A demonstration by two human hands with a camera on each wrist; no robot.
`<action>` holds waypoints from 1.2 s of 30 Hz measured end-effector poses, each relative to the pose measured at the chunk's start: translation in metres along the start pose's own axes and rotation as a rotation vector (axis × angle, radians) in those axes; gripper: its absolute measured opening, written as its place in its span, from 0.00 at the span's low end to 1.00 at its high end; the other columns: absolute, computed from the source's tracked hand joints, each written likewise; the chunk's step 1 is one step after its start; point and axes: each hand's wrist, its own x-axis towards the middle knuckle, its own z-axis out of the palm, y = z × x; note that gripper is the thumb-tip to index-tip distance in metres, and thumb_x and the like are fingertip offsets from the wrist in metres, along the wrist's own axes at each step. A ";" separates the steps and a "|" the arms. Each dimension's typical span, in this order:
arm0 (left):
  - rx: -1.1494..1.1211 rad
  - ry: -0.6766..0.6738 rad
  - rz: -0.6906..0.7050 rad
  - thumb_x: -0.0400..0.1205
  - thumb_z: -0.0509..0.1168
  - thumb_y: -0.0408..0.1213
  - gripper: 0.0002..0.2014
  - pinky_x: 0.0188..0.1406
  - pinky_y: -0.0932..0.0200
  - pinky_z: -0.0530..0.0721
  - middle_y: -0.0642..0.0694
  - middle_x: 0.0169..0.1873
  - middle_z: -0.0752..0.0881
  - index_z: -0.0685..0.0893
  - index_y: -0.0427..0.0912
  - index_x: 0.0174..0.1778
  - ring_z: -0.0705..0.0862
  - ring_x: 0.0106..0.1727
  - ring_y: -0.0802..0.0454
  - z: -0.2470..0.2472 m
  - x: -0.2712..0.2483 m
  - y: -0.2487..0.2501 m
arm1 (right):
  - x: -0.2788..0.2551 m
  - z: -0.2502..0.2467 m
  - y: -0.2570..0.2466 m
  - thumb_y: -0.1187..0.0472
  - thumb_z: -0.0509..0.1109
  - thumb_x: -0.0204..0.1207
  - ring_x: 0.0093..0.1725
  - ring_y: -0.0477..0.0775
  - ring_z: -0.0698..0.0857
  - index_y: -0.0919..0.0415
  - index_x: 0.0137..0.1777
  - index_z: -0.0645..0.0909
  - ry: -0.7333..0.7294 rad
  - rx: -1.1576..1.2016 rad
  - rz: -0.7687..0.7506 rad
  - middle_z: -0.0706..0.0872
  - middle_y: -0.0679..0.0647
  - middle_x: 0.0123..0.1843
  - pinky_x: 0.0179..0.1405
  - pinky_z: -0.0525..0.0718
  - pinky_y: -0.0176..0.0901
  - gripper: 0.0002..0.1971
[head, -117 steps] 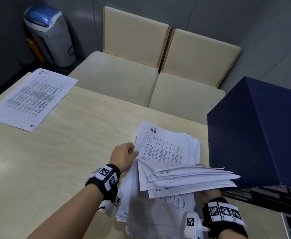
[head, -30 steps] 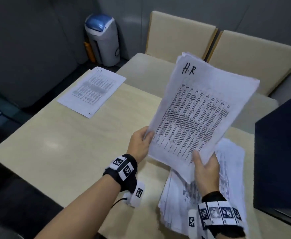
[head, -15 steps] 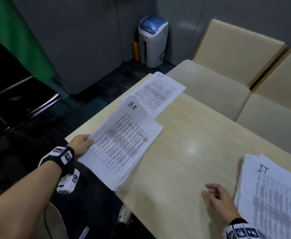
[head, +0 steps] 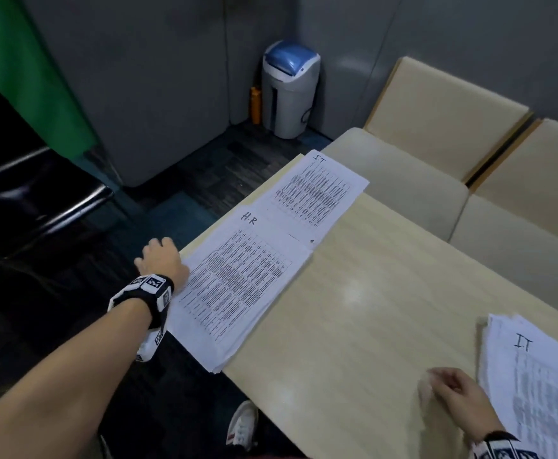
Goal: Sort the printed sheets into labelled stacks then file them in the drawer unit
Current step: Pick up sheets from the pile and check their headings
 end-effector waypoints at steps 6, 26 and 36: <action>-0.206 0.007 0.360 0.79 0.63 0.32 0.12 0.61 0.44 0.76 0.41 0.60 0.78 0.78 0.42 0.59 0.80 0.58 0.39 0.002 -0.031 0.116 | -0.010 -0.041 0.001 0.74 0.72 0.79 0.53 0.63 0.85 0.64 0.48 0.87 0.265 0.077 0.008 0.88 0.63 0.47 0.49 0.80 0.36 0.06; -0.118 -0.422 0.708 0.83 0.61 0.50 0.15 0.48 0.50 0.89 0.43 0.44 0.89 0.86 0.42 0.48 0.88 0.45 0.42 0.158 -0.350 0.433 | 0.017 -0.198 0.107 0.41 0.83 0.68 0.70 0.64 0.78 0.62 0.73 0.74 0.368 -0.033 0.324 0.77 0.62 0.72 0.70 0.79 0.59 0.40; -0.207 -0.356 0.584 0.82 0.68 0.53 0.17 0.45 0.52 0.85 0.45 0.44 0.87 0.81 0.40 0.49 0.86 0.47 0.42 0.160 -0.357 0.439 | 0.025 -0.210 0.115 0.57 0.81 0.75 0.45 0.62 0.85 0.62 0.40 0.81 0.560 0.145 0.274 0.86 0.57 0.40 0.46 0.79 0.44 0.12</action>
